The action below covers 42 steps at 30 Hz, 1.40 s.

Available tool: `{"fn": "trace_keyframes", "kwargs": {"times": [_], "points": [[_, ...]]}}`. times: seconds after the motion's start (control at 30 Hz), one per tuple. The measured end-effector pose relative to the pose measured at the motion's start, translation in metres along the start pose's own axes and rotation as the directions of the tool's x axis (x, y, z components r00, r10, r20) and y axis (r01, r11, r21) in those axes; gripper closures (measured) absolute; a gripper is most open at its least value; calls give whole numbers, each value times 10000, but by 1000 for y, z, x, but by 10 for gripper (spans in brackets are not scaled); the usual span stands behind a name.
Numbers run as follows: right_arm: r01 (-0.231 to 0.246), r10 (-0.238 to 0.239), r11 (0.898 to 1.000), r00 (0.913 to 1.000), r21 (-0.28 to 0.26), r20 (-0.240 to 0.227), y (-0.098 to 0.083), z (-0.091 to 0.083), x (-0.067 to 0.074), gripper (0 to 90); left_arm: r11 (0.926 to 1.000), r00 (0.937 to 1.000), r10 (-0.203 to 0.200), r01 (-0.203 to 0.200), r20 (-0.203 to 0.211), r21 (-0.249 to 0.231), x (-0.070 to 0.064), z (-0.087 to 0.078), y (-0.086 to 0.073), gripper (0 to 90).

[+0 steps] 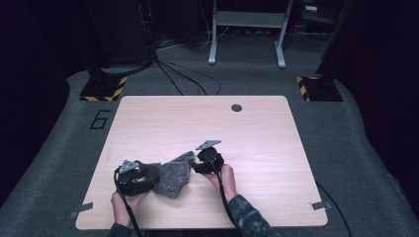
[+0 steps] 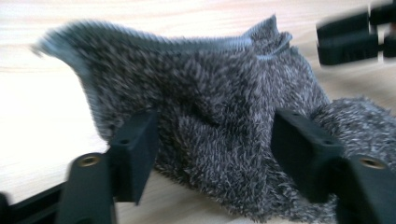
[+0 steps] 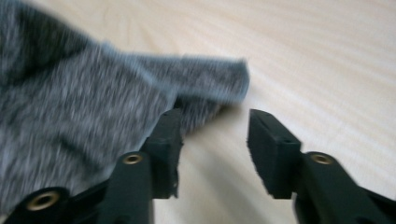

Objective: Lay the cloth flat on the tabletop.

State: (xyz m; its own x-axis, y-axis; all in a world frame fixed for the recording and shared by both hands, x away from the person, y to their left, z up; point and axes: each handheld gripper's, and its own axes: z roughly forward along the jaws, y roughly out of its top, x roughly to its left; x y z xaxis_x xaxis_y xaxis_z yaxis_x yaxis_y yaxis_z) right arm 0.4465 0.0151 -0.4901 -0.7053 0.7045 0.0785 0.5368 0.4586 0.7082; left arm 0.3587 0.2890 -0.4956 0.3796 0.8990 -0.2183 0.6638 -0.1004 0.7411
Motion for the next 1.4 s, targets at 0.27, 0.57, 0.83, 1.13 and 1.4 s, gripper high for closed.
{"fn": "trace_keyframes", "kwargs": {"times": [0.27,0.57,0.83,1.13,1.4], "points": [[-78,76,9998,9999,180,119,20,28,-5,549,9996,9985,266,-271,476,103,-4,16,0,714],[627,-664,9942,9970,871,403,14,42,3,827,9990,9969,451,-451,651,-18,-6,26,7,794],[738,-829,9911,9934,1109,793,4,28,-5,848,9993,9951,343,-329,931,-163,0,27,11,796],[221,-354,9930,9928,1160,1145,-14,2,-31,856,9986,9951,410,-378,898,-371,1,26,21,785],[-924,809,9937,9831,637,1644,-35,-30,-58,857,9992,9951,388,-381,911,-92,4,32,29,682]]}}
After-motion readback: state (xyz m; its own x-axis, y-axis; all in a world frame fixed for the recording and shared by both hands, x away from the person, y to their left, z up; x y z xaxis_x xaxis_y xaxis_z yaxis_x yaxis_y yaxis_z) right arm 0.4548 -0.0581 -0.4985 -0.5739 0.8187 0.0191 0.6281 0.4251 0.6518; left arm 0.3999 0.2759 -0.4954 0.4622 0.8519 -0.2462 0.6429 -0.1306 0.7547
